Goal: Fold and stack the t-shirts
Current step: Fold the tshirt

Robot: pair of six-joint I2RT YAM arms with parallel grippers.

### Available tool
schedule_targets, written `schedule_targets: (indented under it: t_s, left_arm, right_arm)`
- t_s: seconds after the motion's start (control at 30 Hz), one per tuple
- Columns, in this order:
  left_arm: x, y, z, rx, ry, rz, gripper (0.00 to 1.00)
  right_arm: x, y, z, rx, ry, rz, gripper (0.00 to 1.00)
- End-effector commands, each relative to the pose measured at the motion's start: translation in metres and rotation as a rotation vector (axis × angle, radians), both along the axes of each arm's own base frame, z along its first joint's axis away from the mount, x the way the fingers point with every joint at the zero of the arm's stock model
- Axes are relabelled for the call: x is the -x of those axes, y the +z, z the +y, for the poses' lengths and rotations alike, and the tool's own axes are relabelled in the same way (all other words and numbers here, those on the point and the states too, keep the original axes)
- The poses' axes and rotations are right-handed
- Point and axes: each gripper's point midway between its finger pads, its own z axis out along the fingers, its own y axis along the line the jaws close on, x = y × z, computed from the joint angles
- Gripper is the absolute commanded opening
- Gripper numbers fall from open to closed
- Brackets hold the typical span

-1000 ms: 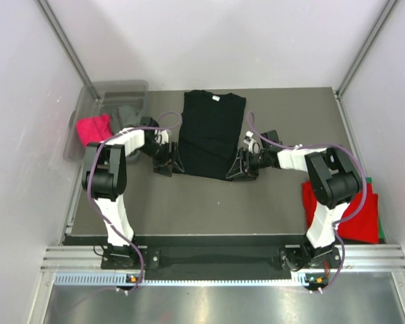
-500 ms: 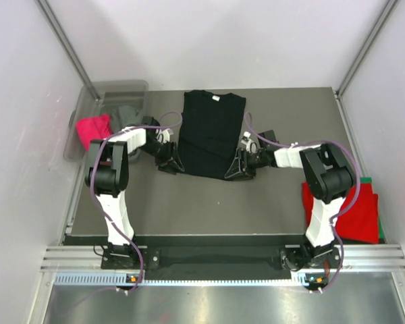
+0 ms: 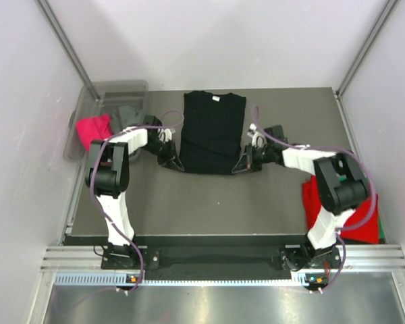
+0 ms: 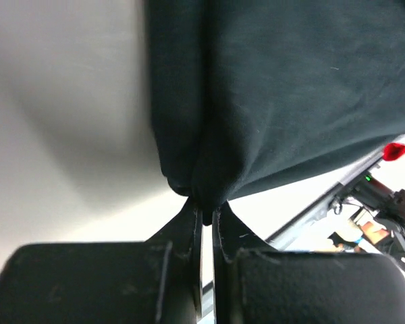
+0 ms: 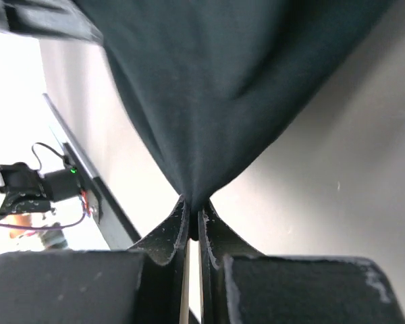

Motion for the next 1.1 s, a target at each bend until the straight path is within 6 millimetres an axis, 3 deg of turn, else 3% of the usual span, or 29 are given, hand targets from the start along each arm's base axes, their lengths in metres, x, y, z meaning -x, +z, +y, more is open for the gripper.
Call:
schedule_targets:
  t_s: [0.0,0.03,0.1,0.13,0.23,0.33,0.53,0.73,0.87,0.9,0.93,0.97,1.0,1.03,1.07]
  left_arm:
    - [-0.019,0.061,-0.015,0.08,-0.026,-0.199,0.0]
    - [-0.018,0.079,-0.018,0.097,-0.026,-0.237,0.0]
    - [-0.015,0.1,-0.027,0.117,-0.045,-0.29,0.0]
    - [-0.012,0.12,-0.03,0.126,-0.049,-0.342,0.0]
    - [-0.002,0.151,-0.04,0.128,-0.074,-0.437,0.0]
    - [0.01,0.162,-0.045,0.126,-0.098,-0.485,0.0]
    - [0.021,0.16,-0.042,0.128,-0.102,-0.499,0.0]
    - [0.015,0.152,-0.043,0.126,-0.103,-0.497,0.0]
    - [-0.006,0.15,-0.047,0.114,-0.114,-0.51,0.0]
    - [-0.014,0.139,-0.047,0.094,-0.126,-0.488,0.0]
    - [-0.028,0.151,-0.049,0.089,-0.13,-0.526,0.0]
    - [-0.035,0.152,-0.048,0.076,-0.131,-0.524,0.0]
    - [-0.039,0.136,-0.048,0.055,-0.152,-0.474,0.0]
    - [-0.058,0.152,-0.05,0.045,-0.152,-0.526,0.0]
    - [-0.066,0.151,-0.05,0.036,-0.154,-0.529,0.0]
  right_arm:
    - [-0.019,0.066,-0.029,-0.013,-0.042,-0.223,0.0]
    - [-0.017,0.087,-0.033,-0.029,-0.048,-0.278,0.0]
    - [-0.016,0.098,-0.05,-0.028,-0.083,-0.298,0.0]
    - [-0.014,0.111,-0.055,-0.032,-0.086,-0.341,0.0]
    - [-0.009,0.125,-0.074,-0.029,-0.131,-0.382,0.0]
    - [0.0,0.134,-0.081,-0.036,-0.152,-0.416,0.0]
    - [0.015,0.146,-0.082,-0.051,-0.155,-0.481,0.0]
    - [0.008,0.151,-0.081,-0.058,-0.138,-0.517,0.0]
    - [-0.016,0.156,-0.079,-0.049,-0.112,-0.56,0.0]
    - [-0.022,0.156,-0.078,-0.043,-0.102,-0.57,0.0]
    - [-0.032,0.145,-0.078,-0.027,-0.087,-0.557,0.0]
    - [-0.046,0.156,-0.077,-0.027,-0.082,-0.589,0.0]
    - [-0.055,0.156,-0.076,-0.023,-0.077,-0.593,0.0]
    - [-0.067,0.144,-0.076,-0.01,-0.072,-0.573,0.0]
    - [-0.083,0.158,-0.075,-0.012,-0.073,-0.614,0.0]
